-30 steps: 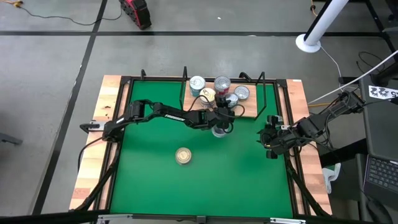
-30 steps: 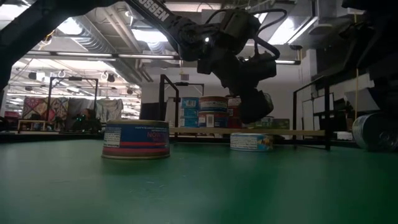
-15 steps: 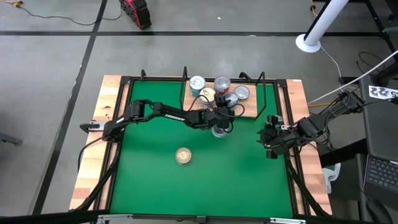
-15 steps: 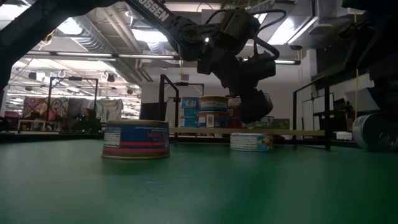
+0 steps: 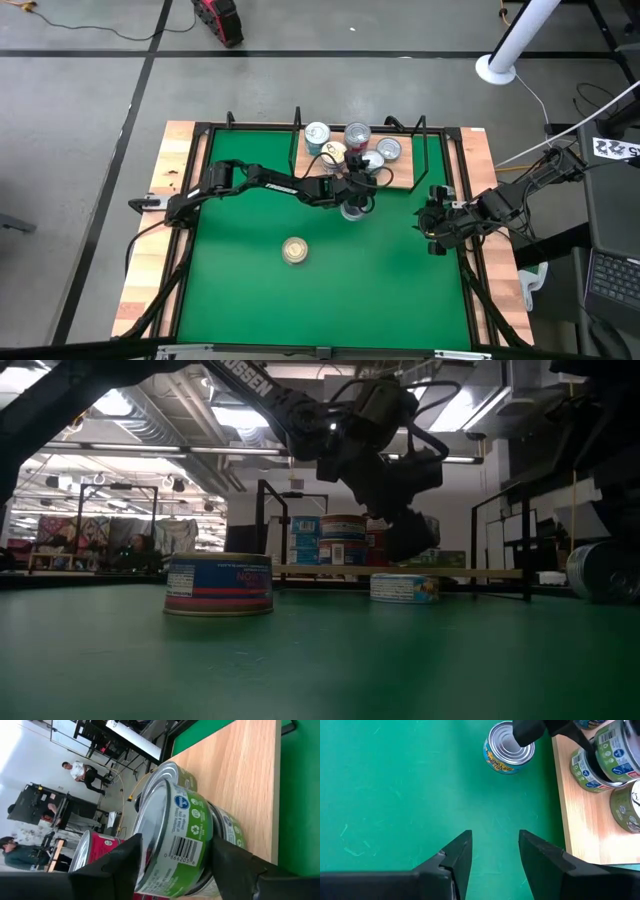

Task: Stack canned seafood by type on shelf
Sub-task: Stack the green white tuna can on top of the green white tuna can on the shelf, then stack the green tuna can on top of the green tuna can on the shelf

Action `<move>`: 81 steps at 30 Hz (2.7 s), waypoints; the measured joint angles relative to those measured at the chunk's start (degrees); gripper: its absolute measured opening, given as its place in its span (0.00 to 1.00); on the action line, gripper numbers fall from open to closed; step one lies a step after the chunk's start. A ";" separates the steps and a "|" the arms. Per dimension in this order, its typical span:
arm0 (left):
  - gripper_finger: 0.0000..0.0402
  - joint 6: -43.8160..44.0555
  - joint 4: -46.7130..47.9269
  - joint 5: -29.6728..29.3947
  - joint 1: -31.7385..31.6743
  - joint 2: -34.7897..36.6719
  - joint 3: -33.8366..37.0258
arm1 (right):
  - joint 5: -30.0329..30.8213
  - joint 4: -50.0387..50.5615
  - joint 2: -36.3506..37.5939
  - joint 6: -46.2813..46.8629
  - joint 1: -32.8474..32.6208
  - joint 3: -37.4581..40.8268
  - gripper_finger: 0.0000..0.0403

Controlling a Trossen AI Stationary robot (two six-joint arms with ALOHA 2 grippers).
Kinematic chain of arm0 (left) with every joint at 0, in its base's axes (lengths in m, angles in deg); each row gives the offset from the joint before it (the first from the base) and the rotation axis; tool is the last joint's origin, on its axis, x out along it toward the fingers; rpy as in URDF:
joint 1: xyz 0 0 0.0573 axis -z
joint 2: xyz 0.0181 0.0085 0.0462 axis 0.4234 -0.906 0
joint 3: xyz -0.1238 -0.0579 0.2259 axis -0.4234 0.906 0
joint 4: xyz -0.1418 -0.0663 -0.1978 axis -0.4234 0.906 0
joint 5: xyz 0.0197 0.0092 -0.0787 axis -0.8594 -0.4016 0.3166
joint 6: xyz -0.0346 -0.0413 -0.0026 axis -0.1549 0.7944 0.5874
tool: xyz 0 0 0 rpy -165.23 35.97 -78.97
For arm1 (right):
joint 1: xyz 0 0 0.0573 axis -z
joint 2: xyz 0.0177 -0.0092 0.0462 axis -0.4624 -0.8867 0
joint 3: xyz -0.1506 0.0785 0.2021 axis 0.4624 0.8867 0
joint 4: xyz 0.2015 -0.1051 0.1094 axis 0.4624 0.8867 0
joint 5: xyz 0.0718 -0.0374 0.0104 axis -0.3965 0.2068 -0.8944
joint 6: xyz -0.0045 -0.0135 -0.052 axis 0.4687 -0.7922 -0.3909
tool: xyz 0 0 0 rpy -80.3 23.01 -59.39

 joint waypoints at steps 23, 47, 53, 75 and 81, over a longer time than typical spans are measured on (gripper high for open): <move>0.65 -8.88 -0.04 -0.48 1.53 0.00 -0.02 | -0.04 0.02 0.00 0.00 0.00 0.00 0.40; 0.65 2.50 4.62 3.10 0.81 2.49 -0.04 | -0.06 0.02 -0.02 0.00 0.00 0.00 0.40; 0.65 5.86 4.59 3.20 0.77 2.49 -0.04 | -0.06 0.02 -0.02 0.00 0.02 0.00 0.40; 0.65 10.33 5.70 5.75 0.67 2.51 -0.06 | -0.06 0.00 -0.02 0.02 0.00 0.00 0.40; 0.65 10.15 5.45 5.77 2.16 2.71 -0.05 | -0.06 0.02 -0.02 0.02 0.01 0.00 0.40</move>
